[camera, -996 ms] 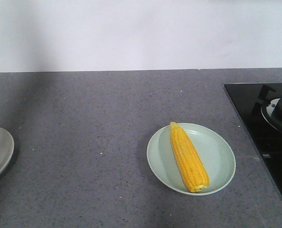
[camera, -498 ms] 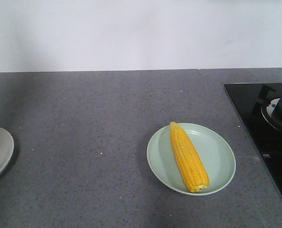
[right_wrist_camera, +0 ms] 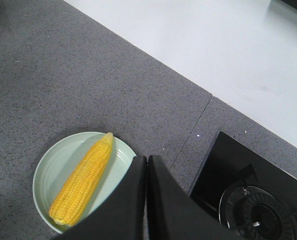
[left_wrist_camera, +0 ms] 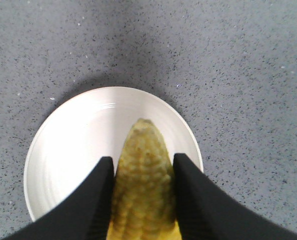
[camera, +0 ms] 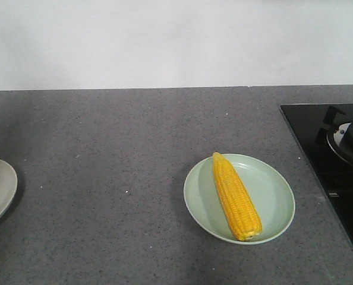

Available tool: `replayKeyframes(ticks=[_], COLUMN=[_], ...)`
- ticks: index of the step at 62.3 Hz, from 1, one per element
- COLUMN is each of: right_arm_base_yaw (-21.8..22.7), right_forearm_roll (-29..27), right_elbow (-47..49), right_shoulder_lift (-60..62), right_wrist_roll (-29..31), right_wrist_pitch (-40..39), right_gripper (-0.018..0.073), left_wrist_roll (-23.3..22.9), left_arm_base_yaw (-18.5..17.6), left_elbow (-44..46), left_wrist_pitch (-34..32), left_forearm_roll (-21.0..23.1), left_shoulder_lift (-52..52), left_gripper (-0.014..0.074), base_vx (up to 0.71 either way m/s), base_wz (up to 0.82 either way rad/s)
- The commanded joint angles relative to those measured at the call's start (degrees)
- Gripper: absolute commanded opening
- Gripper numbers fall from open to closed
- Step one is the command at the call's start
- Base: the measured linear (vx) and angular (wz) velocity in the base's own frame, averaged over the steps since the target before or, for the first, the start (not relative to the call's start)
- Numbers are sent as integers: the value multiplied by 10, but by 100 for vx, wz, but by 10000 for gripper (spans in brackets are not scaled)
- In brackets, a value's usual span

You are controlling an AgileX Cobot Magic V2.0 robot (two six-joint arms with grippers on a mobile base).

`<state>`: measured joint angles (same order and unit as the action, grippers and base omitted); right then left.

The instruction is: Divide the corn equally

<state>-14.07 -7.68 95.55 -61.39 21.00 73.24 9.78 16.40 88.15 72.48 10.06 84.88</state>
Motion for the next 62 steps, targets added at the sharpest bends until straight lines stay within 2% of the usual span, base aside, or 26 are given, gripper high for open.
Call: replayKeyframes(ticks=[1,42,52,62], right_arm_base_yaw=[4,4,4,4], right_forearm_roll=[-4,-6,-6,-6], right_elbow=[14,14,14,14], right_shoulder_lift=[4,4,4,4], right_wrist_roll=[1,1,1,1], right_wrist_pitch=[-15,-16,-15,-16], right_gripper=[-8,-8,-8,-8], left_wrist_roll=[2,24,23,23], left_arm_base_yaw=[1,1,1,1], left_elbow=[14,14,14,14], left_wrist_pitch=[-7,-22,-30,-38], left_forearm_roll=[9,-2,-2,-2], left_shoulder_lift=[2,80,92,100], left_gripper=[-7,6,31,92], base_vx=[0,0,0,0], base_wz=[0,0,0,0])
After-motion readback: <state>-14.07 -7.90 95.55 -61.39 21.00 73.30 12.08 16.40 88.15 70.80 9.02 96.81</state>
